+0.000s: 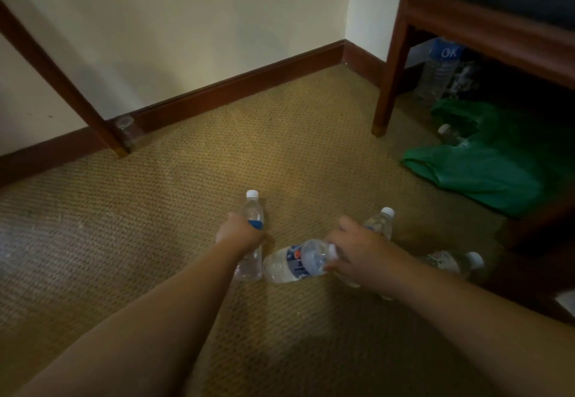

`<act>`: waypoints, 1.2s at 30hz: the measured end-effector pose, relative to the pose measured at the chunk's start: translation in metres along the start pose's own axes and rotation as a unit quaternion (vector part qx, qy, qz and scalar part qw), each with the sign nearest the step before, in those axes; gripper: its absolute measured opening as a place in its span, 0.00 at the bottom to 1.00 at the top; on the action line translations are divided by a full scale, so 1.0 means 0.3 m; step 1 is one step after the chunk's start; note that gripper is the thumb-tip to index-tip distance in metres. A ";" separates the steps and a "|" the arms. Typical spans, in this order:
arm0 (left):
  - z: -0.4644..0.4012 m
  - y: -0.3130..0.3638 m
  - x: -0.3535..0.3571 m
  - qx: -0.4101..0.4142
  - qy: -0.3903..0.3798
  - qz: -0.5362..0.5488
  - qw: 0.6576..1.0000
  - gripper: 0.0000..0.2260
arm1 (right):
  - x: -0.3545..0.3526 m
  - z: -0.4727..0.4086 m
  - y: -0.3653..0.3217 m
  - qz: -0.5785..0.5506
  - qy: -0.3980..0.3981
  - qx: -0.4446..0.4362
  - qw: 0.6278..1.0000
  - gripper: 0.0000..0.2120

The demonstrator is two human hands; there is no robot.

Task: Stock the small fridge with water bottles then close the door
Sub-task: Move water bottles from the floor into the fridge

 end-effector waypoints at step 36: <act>1.555 1.321 0.313 0.601 -0.282 0.142 0.735 0.37 | -0.926 1.436 0.793 -0.002 0.482 0.339 0.808 0.15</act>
Point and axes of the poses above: each hand's wrist, its own z-axis away from the middle knuckle, its own x-axis out of the palm, y = z × x, the point moved 8 cm from there along -z, towards the middle knuckle, and after that the axes turned 6 degrees about x, right-handed, at the moved point
